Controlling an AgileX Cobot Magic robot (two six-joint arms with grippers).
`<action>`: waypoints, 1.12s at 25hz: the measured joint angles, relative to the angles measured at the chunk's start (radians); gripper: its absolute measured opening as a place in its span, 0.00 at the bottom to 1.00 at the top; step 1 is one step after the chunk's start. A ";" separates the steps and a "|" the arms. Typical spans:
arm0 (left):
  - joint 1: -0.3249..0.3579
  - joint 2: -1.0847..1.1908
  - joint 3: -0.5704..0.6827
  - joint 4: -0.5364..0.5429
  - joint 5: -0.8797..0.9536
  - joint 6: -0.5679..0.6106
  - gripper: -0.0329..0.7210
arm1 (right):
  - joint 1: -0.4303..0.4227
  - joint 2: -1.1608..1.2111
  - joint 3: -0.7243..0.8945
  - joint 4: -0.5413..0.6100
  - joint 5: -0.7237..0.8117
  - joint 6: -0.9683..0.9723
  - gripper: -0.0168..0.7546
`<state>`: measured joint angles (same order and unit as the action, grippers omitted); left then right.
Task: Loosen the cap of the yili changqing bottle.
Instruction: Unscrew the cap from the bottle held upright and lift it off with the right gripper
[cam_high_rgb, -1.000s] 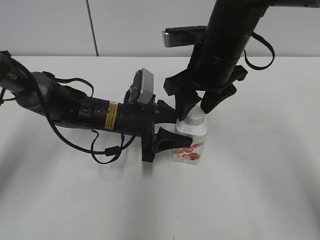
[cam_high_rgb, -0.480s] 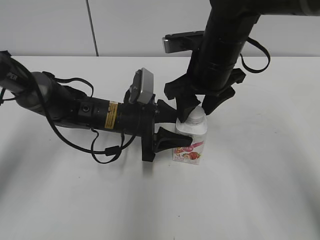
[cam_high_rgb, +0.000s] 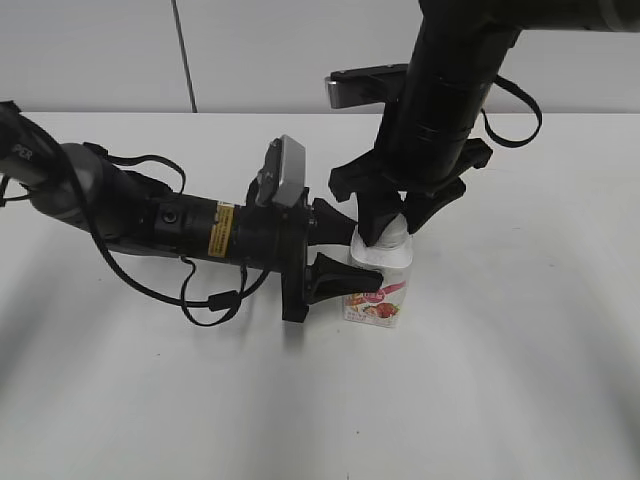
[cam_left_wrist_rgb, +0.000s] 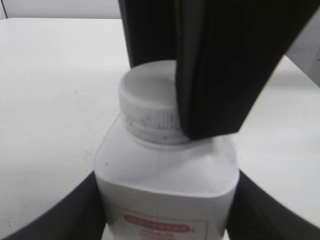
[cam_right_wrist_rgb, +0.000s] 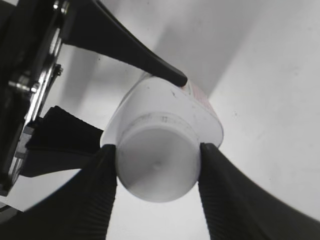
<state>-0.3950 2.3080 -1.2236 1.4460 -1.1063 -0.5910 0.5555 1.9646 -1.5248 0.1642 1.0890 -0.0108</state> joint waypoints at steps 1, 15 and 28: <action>0.004 0.000 0.000 0.002 -0.002 0.001 0.59 | 0.000 0.000 0.000 0.001 -0.004 0.000 0.54; 0.026 0.000 0.000 0.037 -0.029 0.020 0.58 | 0.000 0.001 0.000 0.019 -0.024 -0.869 0.54; 0.031 0.000 0.000 0.035 -0.025 0.011 0.57 | 0.000 -0.003 0.000 0.014 -0.038 -0.939 0.68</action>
<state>-0.3643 2.3080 -1.2236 1.4805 -1.1313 -0.5804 0.5555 1.9615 -1.5248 0.1785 1.0513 -0.9503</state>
